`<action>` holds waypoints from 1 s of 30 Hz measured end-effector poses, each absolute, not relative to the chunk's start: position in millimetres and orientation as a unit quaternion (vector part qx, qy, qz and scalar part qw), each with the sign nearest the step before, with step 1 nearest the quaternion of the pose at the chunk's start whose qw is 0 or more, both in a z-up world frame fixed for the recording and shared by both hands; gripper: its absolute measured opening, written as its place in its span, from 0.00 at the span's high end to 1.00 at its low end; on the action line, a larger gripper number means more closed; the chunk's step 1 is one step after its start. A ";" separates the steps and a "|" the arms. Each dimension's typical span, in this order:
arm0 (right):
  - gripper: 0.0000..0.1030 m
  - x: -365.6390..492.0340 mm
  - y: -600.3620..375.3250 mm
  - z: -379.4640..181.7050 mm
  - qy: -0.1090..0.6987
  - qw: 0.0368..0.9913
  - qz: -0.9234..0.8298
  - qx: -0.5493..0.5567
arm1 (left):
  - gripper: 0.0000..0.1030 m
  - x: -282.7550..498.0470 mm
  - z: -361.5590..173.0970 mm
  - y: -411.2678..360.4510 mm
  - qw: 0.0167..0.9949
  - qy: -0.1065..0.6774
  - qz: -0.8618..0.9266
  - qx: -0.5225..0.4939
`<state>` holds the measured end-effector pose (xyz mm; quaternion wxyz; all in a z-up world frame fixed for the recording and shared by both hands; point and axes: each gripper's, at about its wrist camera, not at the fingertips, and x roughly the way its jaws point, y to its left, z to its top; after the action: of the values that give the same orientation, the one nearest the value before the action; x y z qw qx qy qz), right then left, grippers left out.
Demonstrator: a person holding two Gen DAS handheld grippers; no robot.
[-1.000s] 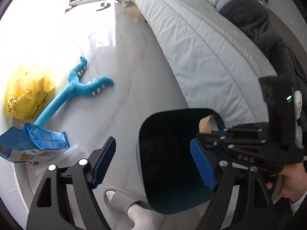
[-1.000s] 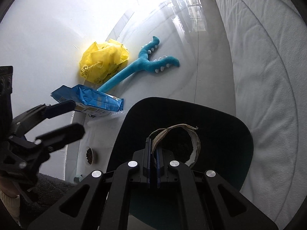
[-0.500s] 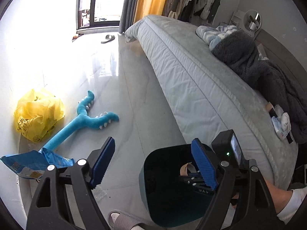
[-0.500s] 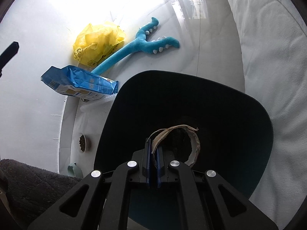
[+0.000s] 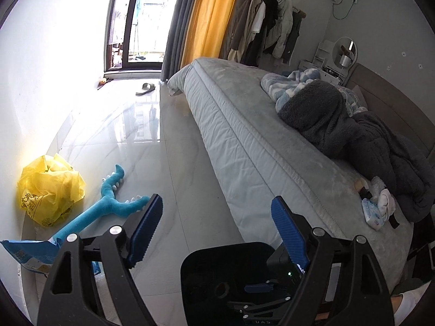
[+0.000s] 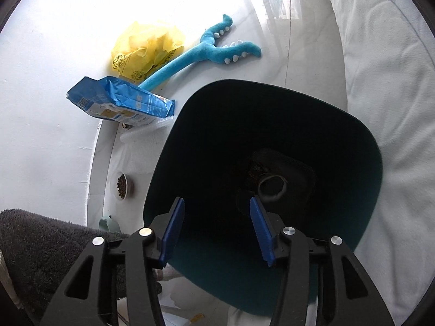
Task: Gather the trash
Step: 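Swing the left tool back toward the wet-wipe pack on the bed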
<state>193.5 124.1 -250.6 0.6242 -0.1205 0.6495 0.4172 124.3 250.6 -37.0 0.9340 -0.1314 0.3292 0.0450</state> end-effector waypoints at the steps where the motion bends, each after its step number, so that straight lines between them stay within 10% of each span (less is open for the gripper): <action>1: 0.50 194.1 122.0 -248.5 0.649 0.624 0.417 -0.121 | 0.18 125.6 -34.7 247.5 0.936 0.325 0.044 -0.130; 30: 0.37 220.8 -7.4 -108.9 0.466 0.747 0.467 -0.085 | 0.10 173.4 -2.2 137.8 0.958 0.276 -0.003 -0.073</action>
<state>220.8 -7.4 -108.9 0.7470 -0.0852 0.4658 0.4666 173.4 137.8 -2.2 0.9583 -0.0734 0.2760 -0.0034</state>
